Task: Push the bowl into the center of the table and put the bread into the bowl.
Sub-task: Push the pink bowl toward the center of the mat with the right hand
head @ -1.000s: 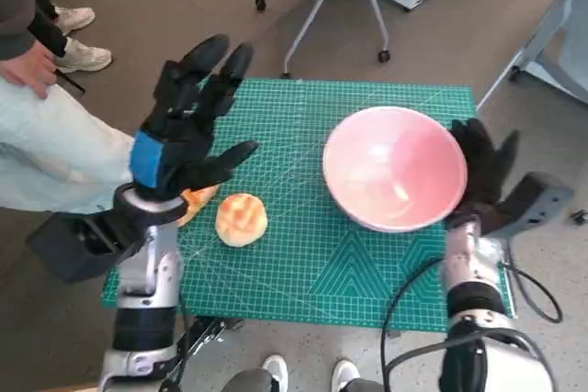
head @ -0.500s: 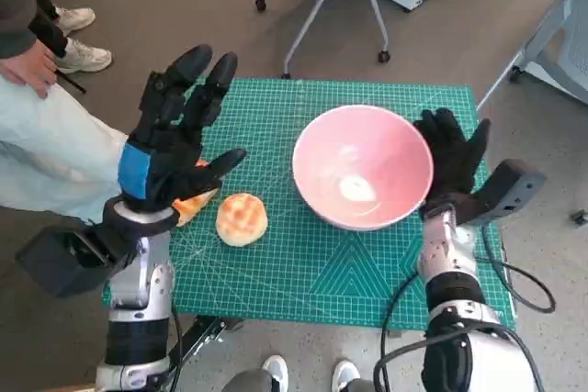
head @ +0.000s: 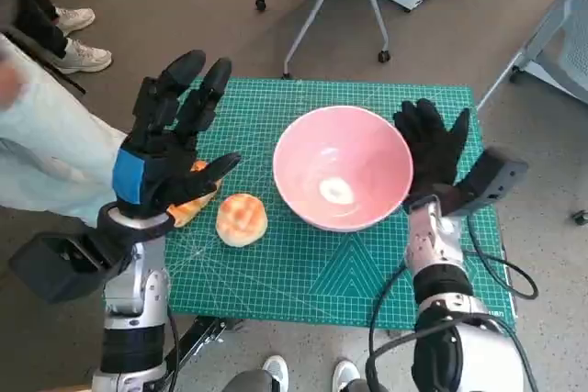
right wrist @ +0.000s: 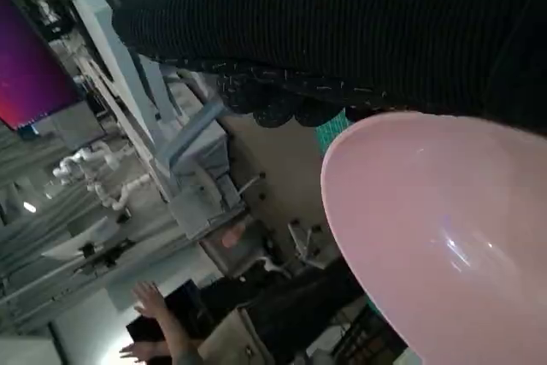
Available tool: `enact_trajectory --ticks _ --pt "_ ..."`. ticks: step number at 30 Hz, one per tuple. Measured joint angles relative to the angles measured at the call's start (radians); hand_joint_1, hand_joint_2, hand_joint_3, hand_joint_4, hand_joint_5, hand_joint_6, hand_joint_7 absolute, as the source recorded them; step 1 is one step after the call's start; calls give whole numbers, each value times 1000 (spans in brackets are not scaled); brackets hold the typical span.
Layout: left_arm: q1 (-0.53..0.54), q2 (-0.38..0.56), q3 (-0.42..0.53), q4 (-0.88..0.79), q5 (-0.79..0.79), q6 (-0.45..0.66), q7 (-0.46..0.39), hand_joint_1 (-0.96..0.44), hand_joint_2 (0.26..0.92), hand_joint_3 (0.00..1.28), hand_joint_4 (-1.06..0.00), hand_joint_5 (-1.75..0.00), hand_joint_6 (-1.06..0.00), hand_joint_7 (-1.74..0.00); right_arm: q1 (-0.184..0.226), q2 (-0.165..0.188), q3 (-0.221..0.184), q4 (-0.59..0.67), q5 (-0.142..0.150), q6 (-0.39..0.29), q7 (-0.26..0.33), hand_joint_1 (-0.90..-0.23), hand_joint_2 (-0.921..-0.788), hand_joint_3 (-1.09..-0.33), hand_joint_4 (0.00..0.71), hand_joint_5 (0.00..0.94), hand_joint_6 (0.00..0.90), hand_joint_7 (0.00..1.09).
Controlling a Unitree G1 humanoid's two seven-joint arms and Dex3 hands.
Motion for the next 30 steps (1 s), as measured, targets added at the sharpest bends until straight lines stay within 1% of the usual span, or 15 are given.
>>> enact_trajectory --ticks 10,15,18,20,22,24,26,28,30 --pt "1 -8 -5 0 4 0 6 -216 921 236 -244 -4 -1 -581 -1 5 -7 1 1 7 11 -586 -921 -824 131 2 184 194" --pt "2 -11 -9 0 11 0 9 -219 921 234 -245 -4 0 -582 -1 -6 -7 0 -1 1 17 -568 -921 -849 132 2 190 185" --pt "3 -11 -8 0 13 -1 9 -220 921 234 -247 -5 1 -583 -1 -19 3 -5 -11 -24 17 -558 -921 -872 133 2 198 183" --pt "3 -11 -8 0 13 -1 9 -220 921 234 -247 -5 1 -583 -1 -29 17 -11 -19 -49 17 -554 -921 -884 133 2 202 183" --pt "2 -12 -8 0 14 -3 10 -220 921 235 -244 -3 1 -583 0 -41 37 -22 -43 -89 18 -553 -921 -899 134 2 204 182" --pt "2 -12 -9 1 16 -4 13 -220 921 235 -244 -3 0 -583 1 -52 59 -38 -62 -135 21 -563 -921 -905 134 2 204 181" --pt "1 -13 -9 4 17 -4 17 -222 921 236 -245 -3 -2 -585 4 -64 78 -56 -83 -188 36 -575 -921 -898 134 1 206 181" --pt "0 -14 -9 8 17 -4 20 -224 921 237 -246 -4 -5 -587 11 -72 97 -79 -95 -239 52 -588 -921 -884 134 1 207 183" --pt "-1 -16 -10 11 17 -4 23 -226 921 238 -248 -5 -8 -590 22 -79 114 -105 -108 -288 66 -619 -921 -851 137 3 211 188"
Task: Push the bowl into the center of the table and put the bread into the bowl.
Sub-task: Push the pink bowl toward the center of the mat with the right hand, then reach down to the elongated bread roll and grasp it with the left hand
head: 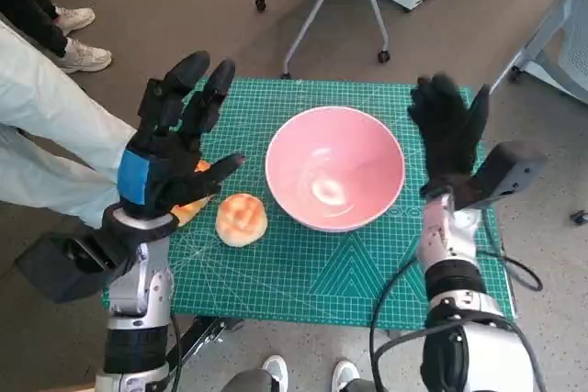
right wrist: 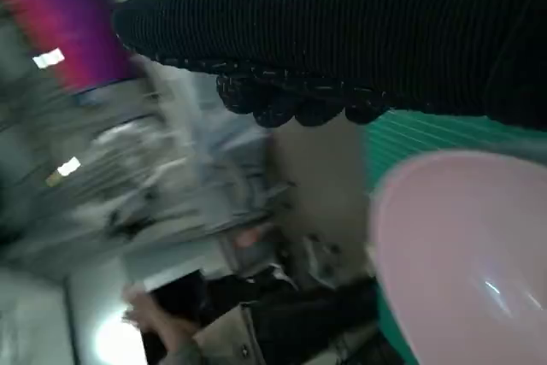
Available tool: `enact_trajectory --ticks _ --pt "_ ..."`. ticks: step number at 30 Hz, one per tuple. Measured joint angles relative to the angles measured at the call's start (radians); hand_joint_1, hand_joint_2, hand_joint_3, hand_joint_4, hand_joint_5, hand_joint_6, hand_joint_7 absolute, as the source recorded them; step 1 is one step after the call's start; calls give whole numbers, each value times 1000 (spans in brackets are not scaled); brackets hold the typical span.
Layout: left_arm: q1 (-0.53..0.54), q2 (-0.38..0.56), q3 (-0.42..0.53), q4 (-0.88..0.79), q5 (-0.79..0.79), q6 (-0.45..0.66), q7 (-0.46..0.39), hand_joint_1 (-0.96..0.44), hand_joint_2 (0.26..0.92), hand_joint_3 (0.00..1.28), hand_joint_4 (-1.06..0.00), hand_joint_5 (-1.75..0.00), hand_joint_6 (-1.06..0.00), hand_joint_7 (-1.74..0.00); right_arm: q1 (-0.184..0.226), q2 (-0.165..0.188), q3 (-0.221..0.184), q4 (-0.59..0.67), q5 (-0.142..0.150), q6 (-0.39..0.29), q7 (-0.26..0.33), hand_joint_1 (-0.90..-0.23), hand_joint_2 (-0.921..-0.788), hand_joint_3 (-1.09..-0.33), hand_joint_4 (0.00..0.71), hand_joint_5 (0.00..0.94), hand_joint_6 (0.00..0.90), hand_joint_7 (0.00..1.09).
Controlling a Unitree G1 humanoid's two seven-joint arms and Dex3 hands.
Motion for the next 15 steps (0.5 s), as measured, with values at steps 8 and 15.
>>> enact_trajectory --ticks 8,15 --pt "-22 -22 -21 10 0 0 7 -229 921 237 -254 -7 -10 -596 88 -2 74 -164 -22 -154 67 -667 -921 -776 161 11 212 205" --pt "-55 -37 -42 23 4 1 6 -250 921 226 -255 -7 -7 -609 183 -1 145 -380 -20 -179 115 -656 -921 -771 175 15 218 225"
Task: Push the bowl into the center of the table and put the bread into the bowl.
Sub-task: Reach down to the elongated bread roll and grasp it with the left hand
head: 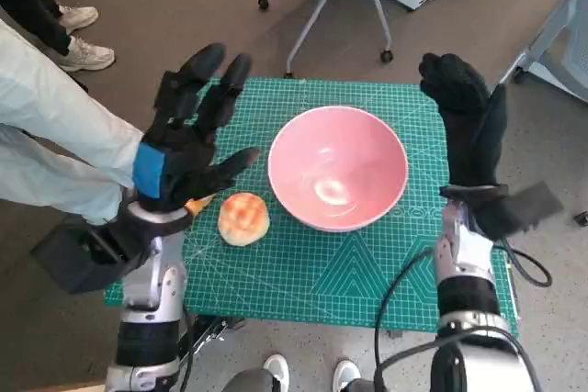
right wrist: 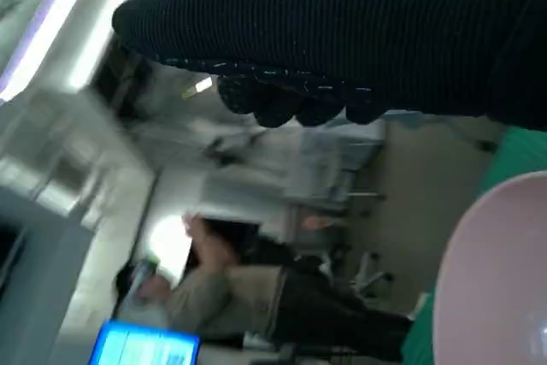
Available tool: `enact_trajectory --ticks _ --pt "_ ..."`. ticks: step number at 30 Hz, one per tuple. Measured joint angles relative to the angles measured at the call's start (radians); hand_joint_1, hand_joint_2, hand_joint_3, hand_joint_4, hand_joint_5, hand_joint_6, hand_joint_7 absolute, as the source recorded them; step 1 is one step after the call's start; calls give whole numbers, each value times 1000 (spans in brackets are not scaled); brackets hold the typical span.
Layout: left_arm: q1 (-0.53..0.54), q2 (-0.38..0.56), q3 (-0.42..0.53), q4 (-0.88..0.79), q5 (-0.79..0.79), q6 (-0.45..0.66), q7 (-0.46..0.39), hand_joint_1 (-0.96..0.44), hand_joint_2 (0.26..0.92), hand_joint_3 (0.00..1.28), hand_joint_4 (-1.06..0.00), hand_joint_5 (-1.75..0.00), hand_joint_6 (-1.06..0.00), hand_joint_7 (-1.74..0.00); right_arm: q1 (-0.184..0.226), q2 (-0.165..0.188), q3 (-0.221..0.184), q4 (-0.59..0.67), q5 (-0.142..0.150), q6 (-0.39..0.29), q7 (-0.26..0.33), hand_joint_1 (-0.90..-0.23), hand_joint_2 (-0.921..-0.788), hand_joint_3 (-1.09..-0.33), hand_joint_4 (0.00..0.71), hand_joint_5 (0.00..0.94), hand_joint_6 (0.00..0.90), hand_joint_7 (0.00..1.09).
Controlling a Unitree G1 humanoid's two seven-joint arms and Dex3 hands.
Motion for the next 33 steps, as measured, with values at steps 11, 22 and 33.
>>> enact_trajectory --ticks 11,22,33 --pt "-44 -13 -42 11 -1 13 -23 -272 921 233 -252 -4 1 -643 124 -2 92 -272 3 61 24 -687 -921 -770 184 14 212 254" --pt "-69 -17 -73 5 -4 41 -67 -254 912 250 -246 -1 1 -655 145 1 126 -362 13 136 34 -693 -921 -760 207 7 155 362" --pt "-82 -17 -82 6 -4 50 -80 -226 786 487 -245 -1 1 -655 148 14 150 -414 40 195 34 -704 -921 -738 208 2 121 427"
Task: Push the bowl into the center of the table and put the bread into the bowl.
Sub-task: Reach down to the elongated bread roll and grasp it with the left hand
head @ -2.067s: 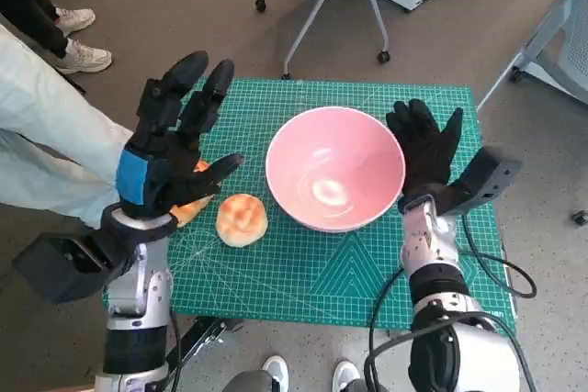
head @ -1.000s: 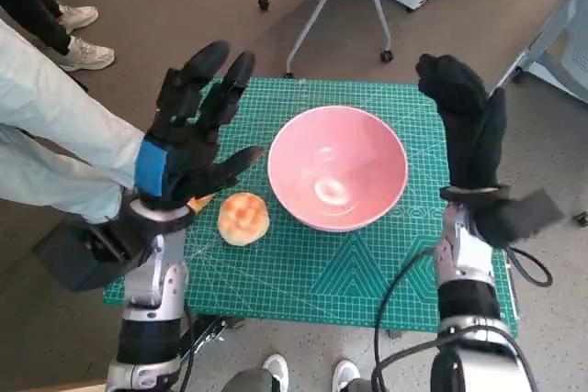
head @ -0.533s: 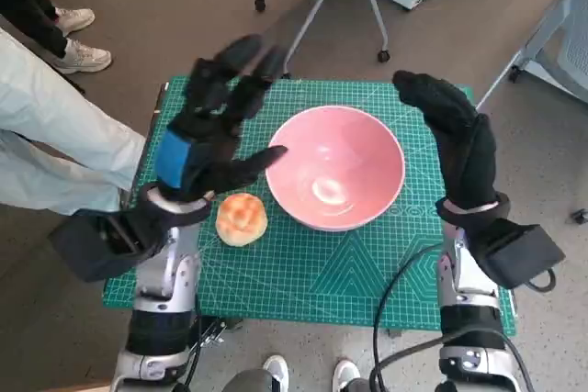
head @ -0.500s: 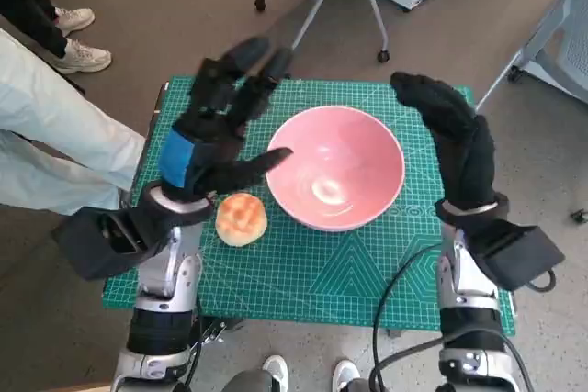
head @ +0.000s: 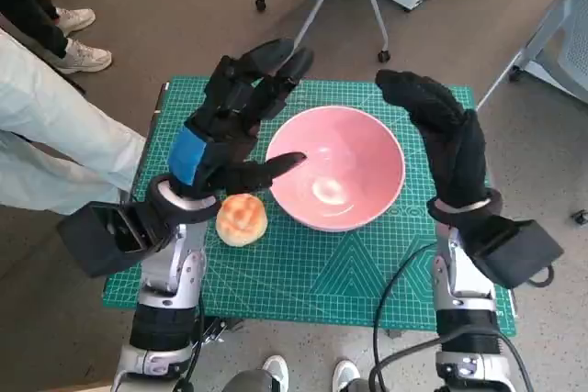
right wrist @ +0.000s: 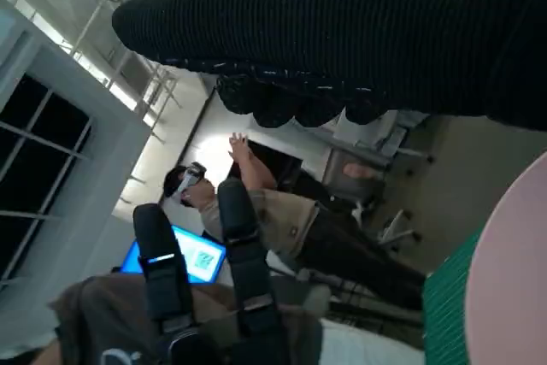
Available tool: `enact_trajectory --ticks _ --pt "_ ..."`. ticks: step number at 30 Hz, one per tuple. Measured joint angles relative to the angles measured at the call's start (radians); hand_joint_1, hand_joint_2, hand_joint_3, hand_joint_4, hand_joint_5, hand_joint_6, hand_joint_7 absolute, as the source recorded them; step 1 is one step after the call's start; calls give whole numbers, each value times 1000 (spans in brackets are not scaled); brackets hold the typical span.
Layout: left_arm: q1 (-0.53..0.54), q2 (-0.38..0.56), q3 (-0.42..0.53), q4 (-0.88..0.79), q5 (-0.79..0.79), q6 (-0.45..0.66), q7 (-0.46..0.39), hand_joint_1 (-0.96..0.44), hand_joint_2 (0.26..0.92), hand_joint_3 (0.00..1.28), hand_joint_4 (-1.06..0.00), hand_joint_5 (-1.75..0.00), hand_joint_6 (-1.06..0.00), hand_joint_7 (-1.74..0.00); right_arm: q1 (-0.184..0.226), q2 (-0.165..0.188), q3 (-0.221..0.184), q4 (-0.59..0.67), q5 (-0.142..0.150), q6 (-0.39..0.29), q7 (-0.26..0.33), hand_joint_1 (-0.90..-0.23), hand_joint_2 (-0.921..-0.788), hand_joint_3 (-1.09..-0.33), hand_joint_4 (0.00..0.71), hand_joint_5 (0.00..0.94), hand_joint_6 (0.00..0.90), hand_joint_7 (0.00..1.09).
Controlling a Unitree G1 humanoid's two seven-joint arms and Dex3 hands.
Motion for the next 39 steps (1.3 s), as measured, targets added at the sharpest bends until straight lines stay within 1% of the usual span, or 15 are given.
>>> enact_trajectory --ticks 5,7,9,10,11,13,14,15,17,20,23,25,31,35,39 --pt "0 13 2 -7 0 14 -6 -228 775 499 -248 -3 1 -657 1 0 6 -10 0 8 0 -689 -921 -740 203 0 116 436" --pt "0 32 9 -13 5 19 -11 -226 770 496 -241 -1 1 -650 1 0 7 -11 0 8 0 -676 -921 -742 196 0 113 440" --pt "2 64 19 -20 23 23 -12 -221 778 465 -237 -1 1 -637 1 -1 7 -12 0 8 0 -666 -921 -744 193 0 111 443" --pt "3 83 24 -24 39 25 -11 -216 792 421 -236 -1 1 -625 2 -2 7 -13 0 8 0 -660 -921 -746 192 0 109 446" --pt "6 108 30 -33 69 32 -3 -214 797 404 -235 -1 1 -621 3 -2 7 -14 0 8 0 -658 -921 -747 191 0 109 447" --pt "16 171 44 -64 146 59 16 -214 852 262 -227 -1 -25 -574 5 -4 6 -16 1 8 0 -653 -921 -750 190 0 106 451" --pt "23 207 52 -84 190 83 31 -216 872 195 -219 0 -57 -533 6 -6 5 -17 1 8 0 -652 -921 -751 189 0 105 452" --pt "33 239 61 -109 231 118 45 -216 881 169 -216 0 -70 -515 7 -8 4 -18 2 8 0 -651 -921 -751 189 0 104 453" --pt "57 303 83 -164 306 200 78 -215 899 83 -202 0 -140 -416 9 -13 1 -19 3 8 0 -650 -921 -754 189 0 101 456" --pt "92 371 117 -228 392 315 125 -200 896 29 -187 0 -230 -285 13 -18 -6 -20 6 8 0 -649 -921 -756 188 0 97 460" --pt "117 411 140 -264 453 404 166 -190 888 12 -181 0 -285 -204 14 -18 -11 -20 9 8 0 -648 -921 -758 188 0 94 463" --pt "130 427 151 -281 490 443 194 -189 876 5 -183 -2 -323 -157 14 -17 -12 -20 9 8 0 -648 -921 -760 189 1 91 465" --pt "157 453 148 -295 600 502 262 -209 845 1 -212 -3 -404 -74 14 -7 -12 -18 9 8 -1 -654 -921 -762 190 1 84 472" --pt "168 462 131 -295 640 551 267 -216 836 0 -218 -1 -421 -50 14 -2 -12 -13 9 5 -1 -652 -921 -764 191 1 82 475" --pt "176 469 112 -293 656 594 252 -203 828 0 -218 0 -425 -37 14 6 -11 -10 9 3 -1 -652 -921 -765 191 1 81 479"
